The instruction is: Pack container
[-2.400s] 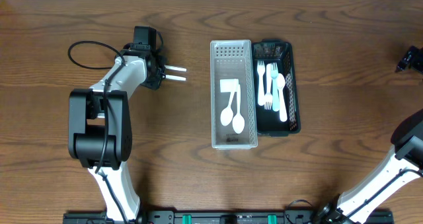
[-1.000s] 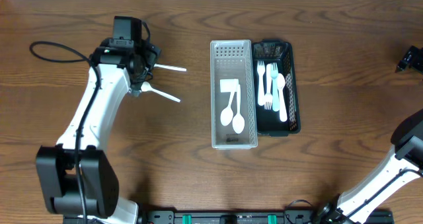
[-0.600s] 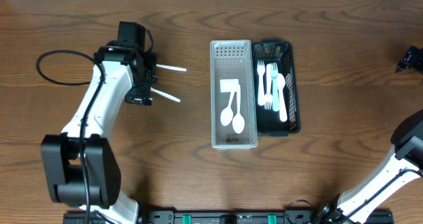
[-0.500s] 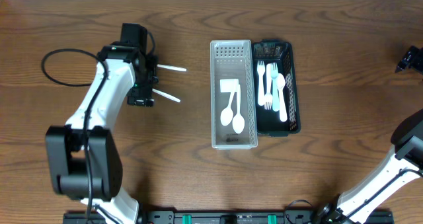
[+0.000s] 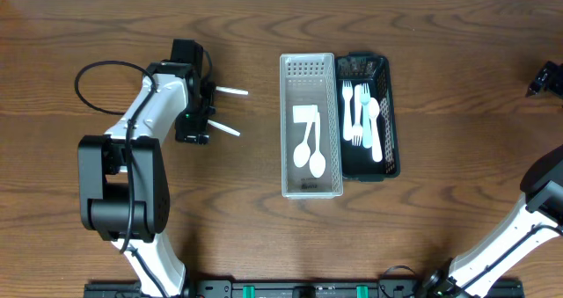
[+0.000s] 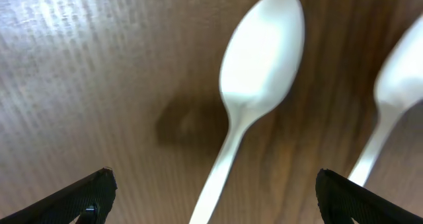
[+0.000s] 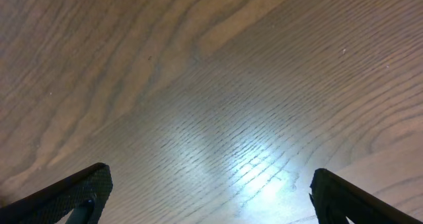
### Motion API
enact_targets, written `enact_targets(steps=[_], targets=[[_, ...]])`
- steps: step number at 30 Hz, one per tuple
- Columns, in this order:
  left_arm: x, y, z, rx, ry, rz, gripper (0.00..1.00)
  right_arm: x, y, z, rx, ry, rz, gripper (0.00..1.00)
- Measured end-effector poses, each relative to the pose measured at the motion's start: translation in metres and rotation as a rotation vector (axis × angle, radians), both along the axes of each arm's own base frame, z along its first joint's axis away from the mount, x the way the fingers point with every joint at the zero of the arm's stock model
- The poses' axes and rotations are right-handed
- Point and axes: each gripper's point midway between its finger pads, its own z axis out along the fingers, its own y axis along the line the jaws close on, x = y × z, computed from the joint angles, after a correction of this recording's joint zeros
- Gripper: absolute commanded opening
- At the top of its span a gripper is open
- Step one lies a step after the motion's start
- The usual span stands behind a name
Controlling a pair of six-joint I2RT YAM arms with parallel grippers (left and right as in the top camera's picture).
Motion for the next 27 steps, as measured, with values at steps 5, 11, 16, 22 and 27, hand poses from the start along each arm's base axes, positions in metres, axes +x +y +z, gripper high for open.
enact_targets(steps=[5,11,16,22,27], targets=[[0.000,0.000,0.000,0.001,-0.001,-0.007,0.98,0.000,0.000,0.000,0.000,0.000,0.000,0.99],[-0.003,-0.003,-0.011,-0.010,0.029,-0.028,0.98,0.000,0.000,0.000,0.000,0.000,0.000,0.99],[-0.005,-0.003,-0.019,-0.012,0.052,-0.051,0.98,0.000,0.000,0.000,0.000,0.000,0.000,0.99],[-0.005,-0.003,-0.019,-0.011,0.052,-0.055,0.98,0.000,0.000,0.000,0.000,0.000,0.000,0.99],[-0.005,-0.003,-0.019,-0.009,0.053,-0.063,0.98,0.000,0.000,0.000,0.000,0.000,0.000,0.99]])
